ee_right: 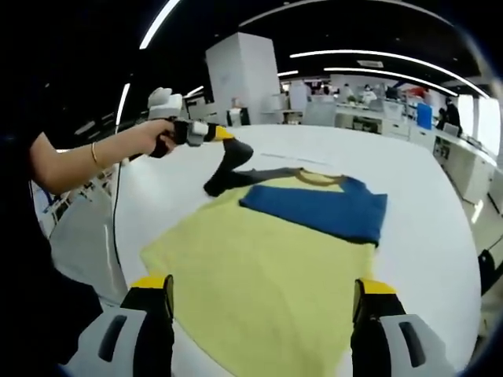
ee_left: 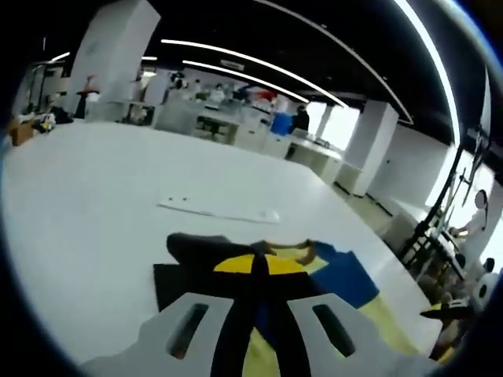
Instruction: Fold the garment on the visible template until the final outline fits inside the template.
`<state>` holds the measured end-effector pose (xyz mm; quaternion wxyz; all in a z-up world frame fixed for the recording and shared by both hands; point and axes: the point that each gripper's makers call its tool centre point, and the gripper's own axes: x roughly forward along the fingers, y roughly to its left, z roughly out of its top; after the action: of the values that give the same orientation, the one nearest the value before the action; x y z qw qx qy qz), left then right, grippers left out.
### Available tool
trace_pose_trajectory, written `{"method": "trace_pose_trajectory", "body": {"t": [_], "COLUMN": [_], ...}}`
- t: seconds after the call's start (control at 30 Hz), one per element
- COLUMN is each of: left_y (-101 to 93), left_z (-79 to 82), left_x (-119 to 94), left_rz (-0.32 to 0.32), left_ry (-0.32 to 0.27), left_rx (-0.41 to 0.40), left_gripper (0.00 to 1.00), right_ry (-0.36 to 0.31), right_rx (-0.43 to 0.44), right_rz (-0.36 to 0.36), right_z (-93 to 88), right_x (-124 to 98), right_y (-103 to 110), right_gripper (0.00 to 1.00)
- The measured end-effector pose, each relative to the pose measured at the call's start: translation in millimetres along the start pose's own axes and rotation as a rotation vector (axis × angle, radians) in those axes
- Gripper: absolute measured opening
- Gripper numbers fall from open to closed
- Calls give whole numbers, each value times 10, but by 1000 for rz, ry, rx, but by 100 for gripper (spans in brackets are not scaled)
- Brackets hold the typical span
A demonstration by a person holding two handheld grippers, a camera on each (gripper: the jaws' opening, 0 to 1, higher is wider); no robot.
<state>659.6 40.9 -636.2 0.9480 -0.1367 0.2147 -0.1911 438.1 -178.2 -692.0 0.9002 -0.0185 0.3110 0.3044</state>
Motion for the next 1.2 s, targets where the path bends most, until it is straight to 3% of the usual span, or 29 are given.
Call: {"method": "trace_pose_trajectory", "body": {"t": [0.13, 0.4, 0.73, 0.9, 1.0, 1.07, 1.2], "left_y": [-231, -484, -886, -1041, -1171, -1212, -1265], "left_z": [46, -33, -83, -192, -261, -303, -383], "left_x": [110, 309, 523, 625, 661, 681, 745], "left_rz": [-73, -98, -180, -216, -260, -273, -285], "left_ry": [-30, -23, -52, -29, -6, 8, 25], "left_rx": [-50, -32, -12, 3, 36, 68, 54], "left_gripper": [0, 0, 0, 0, 0, 0, 0], "right_ry": [9, 22, 39, 34, -14, -15, -5], "right_rx": [8, 22, 36, 49, 102, 108, 104], "right_rz": [-2, -32, -42, -52, -63, -72, -74], "right_z": [-41, -86, -129, -125, -46, -45, -73], "right_x": [-7, -72, -50, -43, -51, -56, -52], "right_y": [-18, -129, -158, -178, -225, -249, -250], "right_gripper": [94, 93, 93, 93, 93, 93, 93]}}
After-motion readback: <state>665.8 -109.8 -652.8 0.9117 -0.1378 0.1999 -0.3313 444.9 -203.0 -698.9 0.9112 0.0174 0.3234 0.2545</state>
